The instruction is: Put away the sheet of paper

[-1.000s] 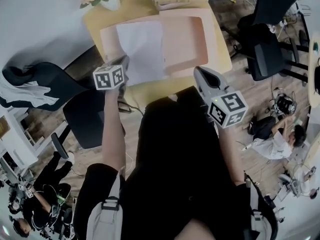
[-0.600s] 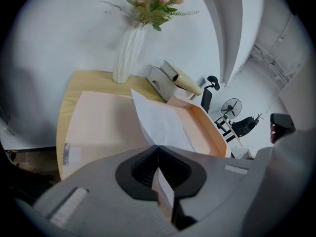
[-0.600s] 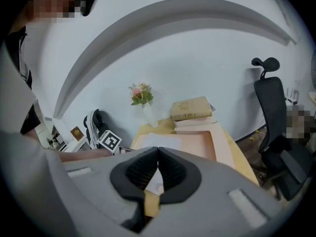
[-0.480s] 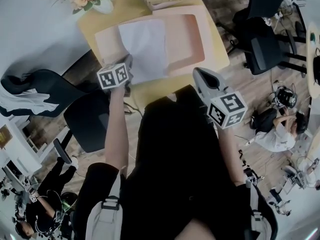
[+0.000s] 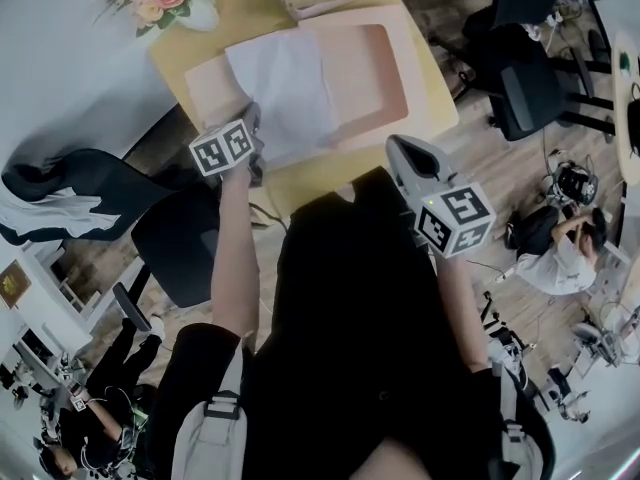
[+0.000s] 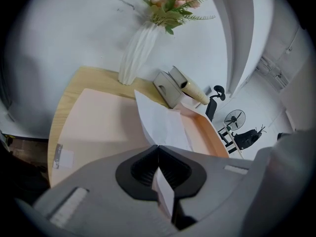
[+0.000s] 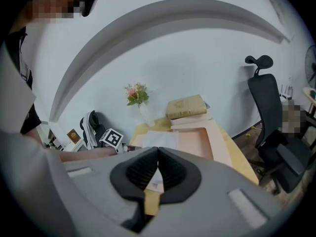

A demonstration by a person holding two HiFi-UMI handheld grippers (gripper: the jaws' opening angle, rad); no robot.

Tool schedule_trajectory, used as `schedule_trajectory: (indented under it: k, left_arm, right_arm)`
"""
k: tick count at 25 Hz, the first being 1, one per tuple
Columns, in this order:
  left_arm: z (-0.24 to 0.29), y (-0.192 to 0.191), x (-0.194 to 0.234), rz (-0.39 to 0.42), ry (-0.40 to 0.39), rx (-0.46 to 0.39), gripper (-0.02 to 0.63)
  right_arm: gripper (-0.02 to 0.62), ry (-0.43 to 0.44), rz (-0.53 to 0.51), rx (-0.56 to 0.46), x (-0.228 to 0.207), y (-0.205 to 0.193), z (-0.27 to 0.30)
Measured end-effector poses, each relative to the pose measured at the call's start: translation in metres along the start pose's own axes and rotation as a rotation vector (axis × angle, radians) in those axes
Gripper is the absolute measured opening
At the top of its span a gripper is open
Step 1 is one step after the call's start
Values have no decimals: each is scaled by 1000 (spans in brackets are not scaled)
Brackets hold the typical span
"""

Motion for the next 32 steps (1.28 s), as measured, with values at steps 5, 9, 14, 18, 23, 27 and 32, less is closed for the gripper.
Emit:
schedule_trajectory:
  k: [5, 9, 14, 18, 23, 27, 32]
  left_arm:
    - [11, -6, -19, 6, -29, 22, 11]
    - [25, -13, -39, 14, -53, 45, 11]
    - [40, -20, -61, 35, -90, 75, 11]
    - [49, -20, -77, 83, -102, 91, 12]
    - [58, -20, -97, 119, -131, 107, 12]
    - [62, -24, -109, 152, -163, 128, 11]
    - [68, -21, -112, 145, -171, 127, 11]
  right_arm:
    - [3, -1, 12, -1, 0, 0, 1]
    - [3, -5, 15, -1, -2, 0, 2]
    - [3, -13, 22, 3, -5, -1, 1]
    - [3, -14, 24, 9, -7, -1, 1]
    - [3, -19, 27, 11, -7, -4, -1]
    - [3, -29, 34, 7, -8, -5, -4]
    - [3, -39, 46, 6, -8, -9, -6]
Point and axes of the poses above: the fingertips, and each gripper's own axes: z forward along the fingers, x to its left, y out of its top, the point moved 5 cm from there along -z, backward along the fingers, and after that the axes turned 4 degrees about x, right-handed, at the moved point
